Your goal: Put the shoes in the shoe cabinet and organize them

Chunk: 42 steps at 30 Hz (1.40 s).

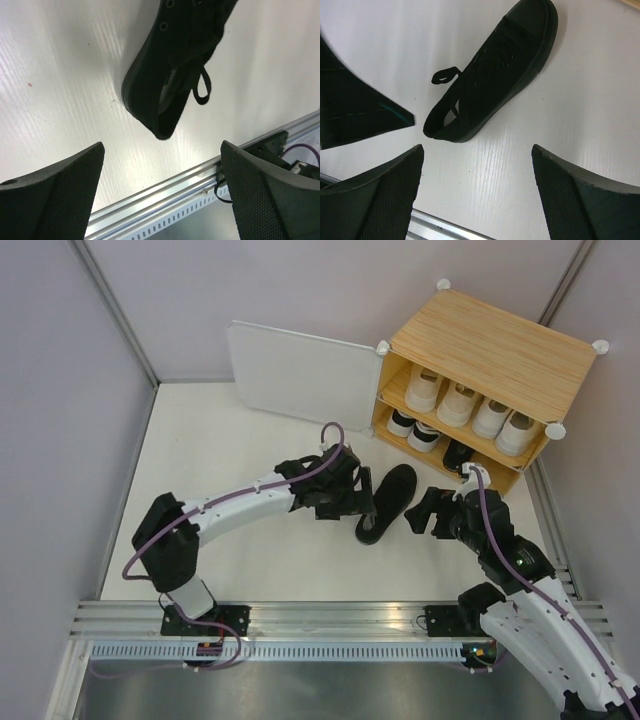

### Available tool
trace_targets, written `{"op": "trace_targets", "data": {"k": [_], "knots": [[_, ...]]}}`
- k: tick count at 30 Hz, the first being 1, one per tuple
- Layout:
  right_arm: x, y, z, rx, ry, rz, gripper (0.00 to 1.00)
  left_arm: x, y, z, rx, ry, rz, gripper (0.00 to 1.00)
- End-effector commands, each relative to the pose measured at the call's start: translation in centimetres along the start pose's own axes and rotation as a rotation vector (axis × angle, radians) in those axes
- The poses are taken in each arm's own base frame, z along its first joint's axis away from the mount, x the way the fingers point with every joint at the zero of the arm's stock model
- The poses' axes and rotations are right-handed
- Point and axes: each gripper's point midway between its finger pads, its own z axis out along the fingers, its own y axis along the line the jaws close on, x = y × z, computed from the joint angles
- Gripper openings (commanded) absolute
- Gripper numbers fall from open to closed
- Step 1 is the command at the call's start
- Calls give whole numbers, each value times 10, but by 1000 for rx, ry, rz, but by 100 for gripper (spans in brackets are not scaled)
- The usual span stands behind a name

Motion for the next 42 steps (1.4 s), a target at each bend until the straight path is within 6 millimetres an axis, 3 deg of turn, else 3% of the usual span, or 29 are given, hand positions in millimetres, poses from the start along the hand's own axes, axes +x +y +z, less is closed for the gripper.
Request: {"op": "trace_targets", "data": {"k": [1,3,6,7,9,10,12,13,15,19,22,24,30,33,38,42], "knots": [[-5,6,5,1,18,29,91,-29,-1,-35,65,-116,32,100],[-2,5,11,10,36,41,90,-41,7,-51,77,-154,38,100],[5,10,19,-9,70,58,89,-62,36,-71,86,-186,9,100],[9,10,24,-4,91,60,88,-72,59,-75,65,-198,-35,100],[13,11,30,7,107,64,87,-86,80,-97,71,-254,-54,100],[15,12,32,7,115,62,86,-97,109,-102,41,-276,-109,100],[18,12,39,26,121,63,85,-106,132,-120,27,-326,-99,100],[23,16,41,22,136,57,84,-113,156,-126,-15,-347,-132,100],[29,22,48,33,160,53,83,-112,197,-139,-114,-363,-128,100],[32,31,54,90,154,1,83,-107,248,-154,-228,-416,-175,100],[38,48,58,75,173,-36,80,-100,276,-159,-362,-454,-179,100],[42,62,63,67,181,-69,79,-96,283,-159,-395,-455,-179,100],[51,98,74,63,195,-171,74,-97,281,-161,-386,-458,-166,100],[52,107,85,70,194,-186,69,-97,280,-163,-385,-469,-163,100],[58,109,106,125,205,-199,63,-98,279,-166,-384,-484,-159,100],[87,95,129,212,275,-216,60,-97,277,-166,-372,-482,-157,100]]}}
